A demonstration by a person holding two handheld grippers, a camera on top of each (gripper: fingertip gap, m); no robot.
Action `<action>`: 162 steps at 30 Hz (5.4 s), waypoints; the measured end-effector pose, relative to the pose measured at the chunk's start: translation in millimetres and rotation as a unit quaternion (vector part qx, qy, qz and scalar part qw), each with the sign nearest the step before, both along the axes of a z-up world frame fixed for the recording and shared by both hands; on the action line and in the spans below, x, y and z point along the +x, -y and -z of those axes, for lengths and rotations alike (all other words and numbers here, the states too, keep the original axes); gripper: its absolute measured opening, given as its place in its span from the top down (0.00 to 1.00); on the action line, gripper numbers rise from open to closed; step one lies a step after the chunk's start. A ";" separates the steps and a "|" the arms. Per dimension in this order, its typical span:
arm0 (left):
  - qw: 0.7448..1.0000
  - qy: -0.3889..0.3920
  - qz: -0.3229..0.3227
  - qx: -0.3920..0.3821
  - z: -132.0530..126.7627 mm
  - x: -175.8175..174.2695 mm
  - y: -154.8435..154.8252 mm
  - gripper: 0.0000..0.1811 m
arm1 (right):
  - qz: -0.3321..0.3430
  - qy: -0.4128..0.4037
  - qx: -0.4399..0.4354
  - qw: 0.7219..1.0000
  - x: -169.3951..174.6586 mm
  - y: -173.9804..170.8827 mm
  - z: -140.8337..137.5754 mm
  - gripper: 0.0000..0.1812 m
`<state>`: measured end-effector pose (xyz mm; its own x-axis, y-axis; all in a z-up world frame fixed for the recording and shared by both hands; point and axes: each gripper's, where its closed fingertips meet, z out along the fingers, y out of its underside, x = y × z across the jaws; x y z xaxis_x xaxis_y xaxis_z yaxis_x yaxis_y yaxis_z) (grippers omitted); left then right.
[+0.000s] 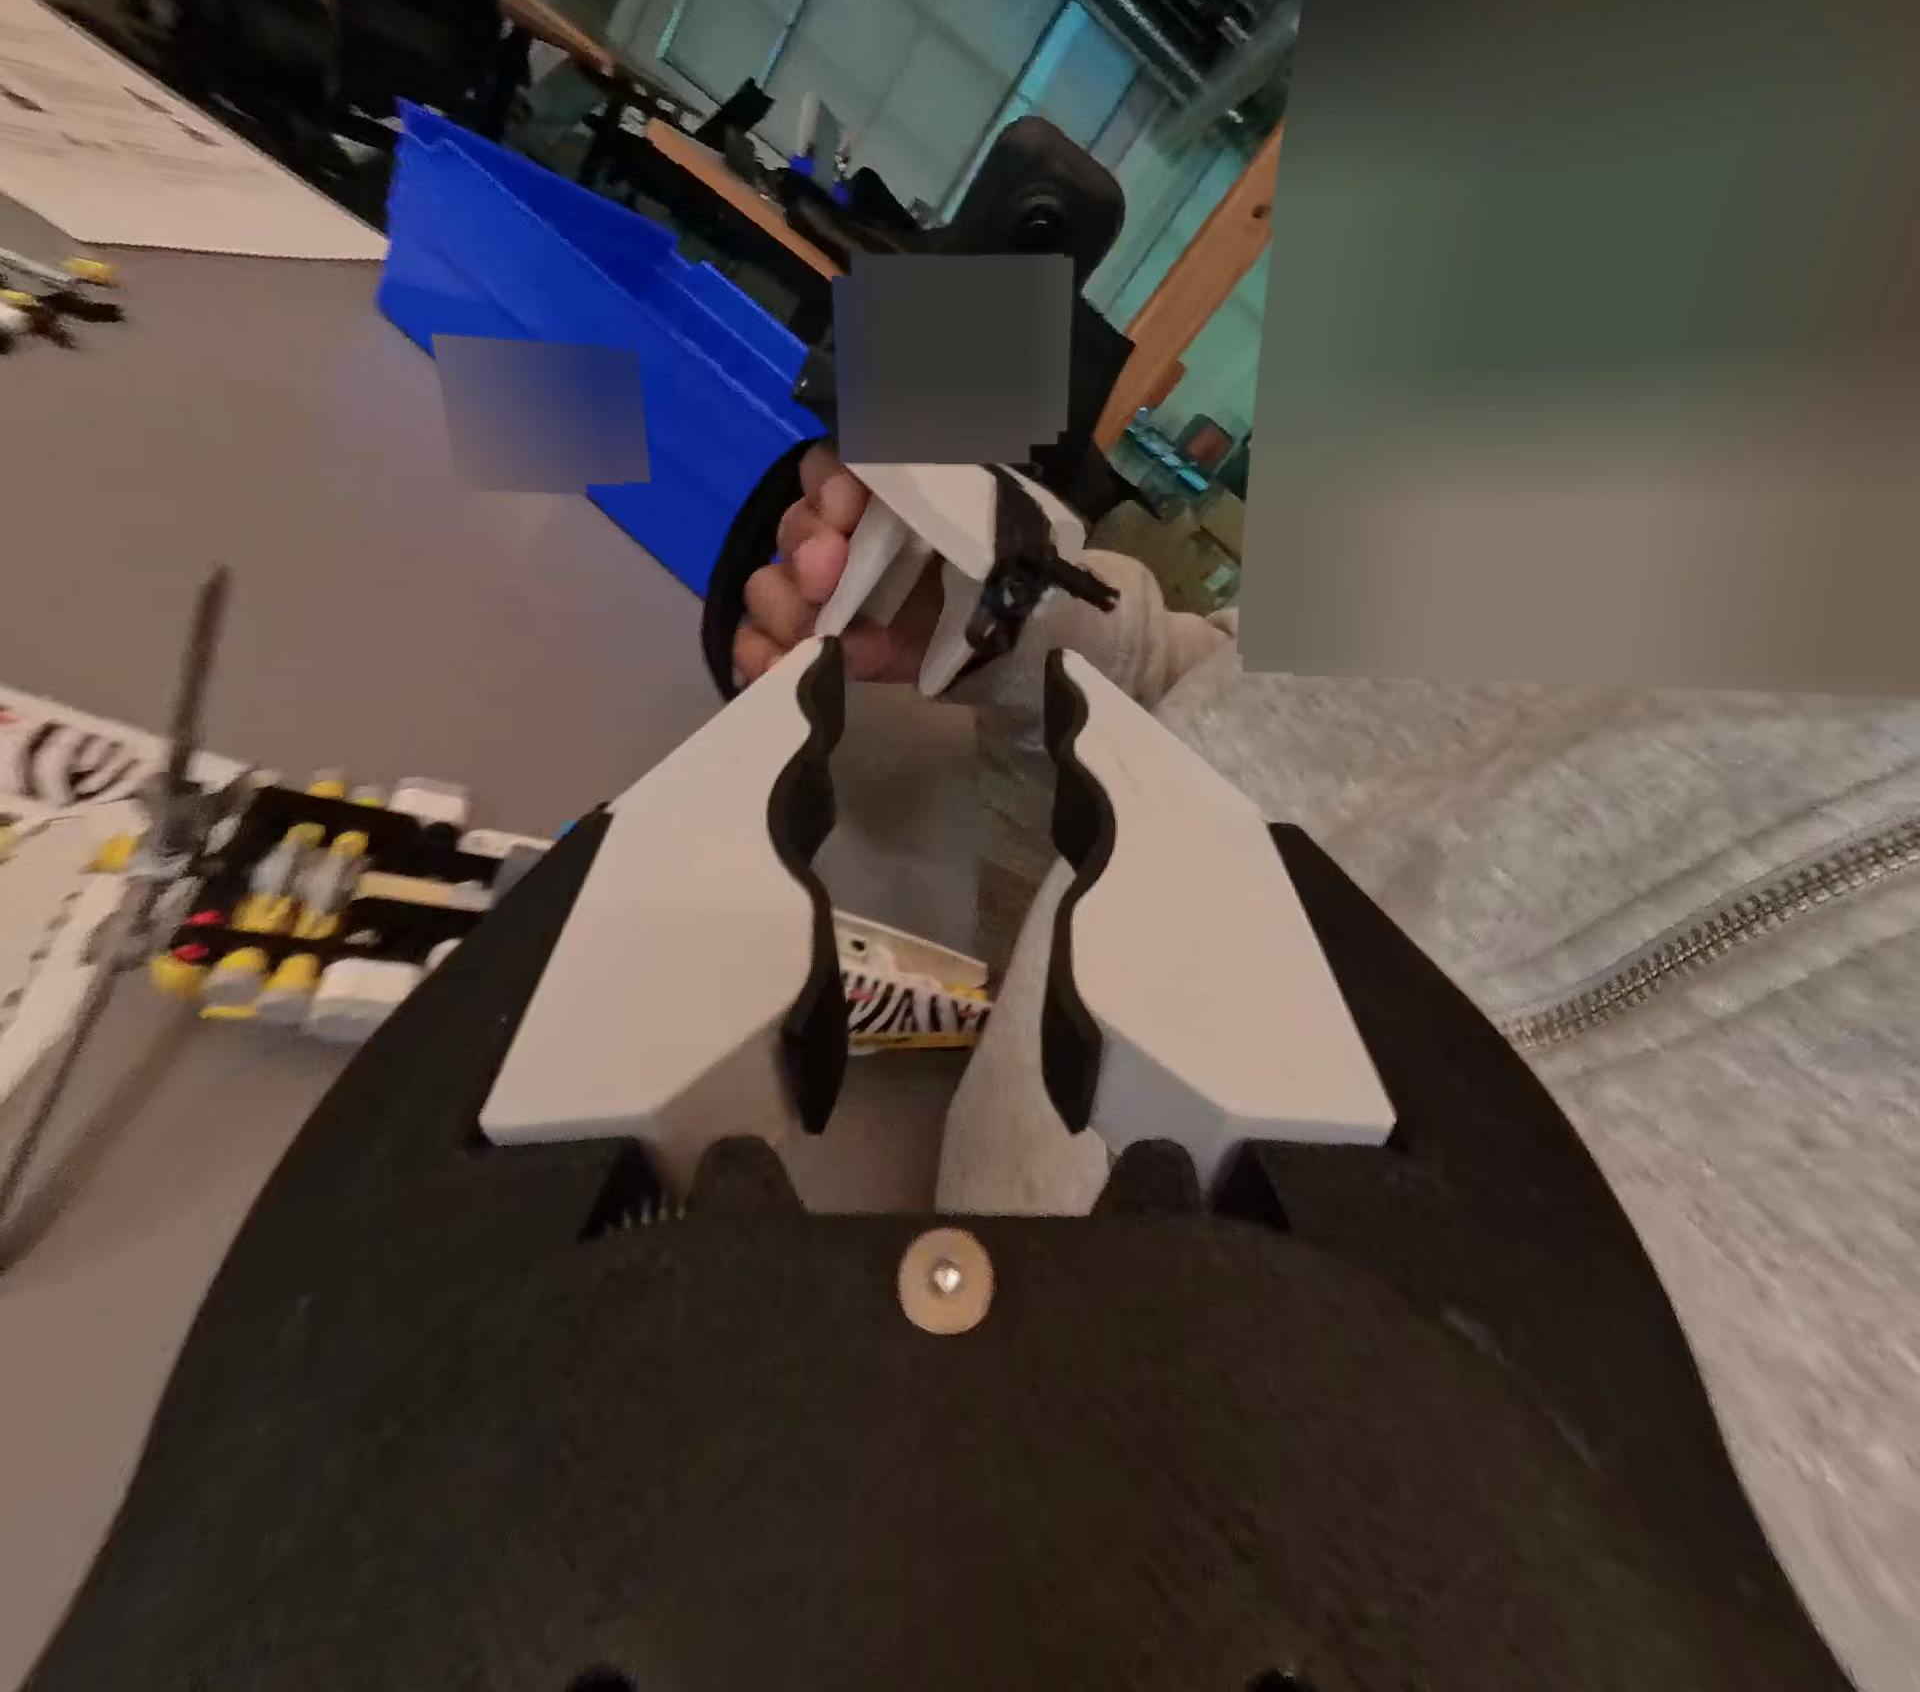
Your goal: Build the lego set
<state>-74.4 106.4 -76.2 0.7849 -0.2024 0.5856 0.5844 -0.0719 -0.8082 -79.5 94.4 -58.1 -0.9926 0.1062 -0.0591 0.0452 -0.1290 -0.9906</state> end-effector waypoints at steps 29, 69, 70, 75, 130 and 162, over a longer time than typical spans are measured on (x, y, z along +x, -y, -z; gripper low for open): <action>0.941 -0.307 -0.119 -0.079 26.6 -4.3 0.9 0.96 | 0.176 0.268 0.261 0.911 -8.6 -12.6 38.2 0.86; 0.959 -0.183 0.028 -0.215 109.3 -28.1 19.9 0.94 | 0.413 0.482 0.378 0.674 -36.0 -49.2 116.1 0.98; 0.960 -0.177 0.035 -0.214 109.5 -26.2 18.6 0.94 | 0.415 0.485 0.377 0.672 -36.4 -49.0 115.1 0.98; 0.973 -0.118 0.047 -0.191 104.1 -23.5 14.1 0.95 | 0.418 0.491 0.386 0.660 -36.4 -48.2 116.4 0.98; 0.972 -0.091 0.050 -0.213 110.6 -24.6 11.2 0.91 | 0.318 0.526 0.449 0.648 -17.3 -82.1 132.0 0.98; 0.965 -0.097 0.064 -0.235 117.3 -20.8 11.6 0.89 | 0.187 0.642 0.504 0.547 -20.2 -55.7 125.1 0.98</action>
<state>-95.3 94.8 -193.4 0.8757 -0.0519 0.4801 0.3871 -0.5190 -0.7621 -99.7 150.0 -183.2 -0.0981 0.9087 -0.4058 0.9443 0.2137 0.2503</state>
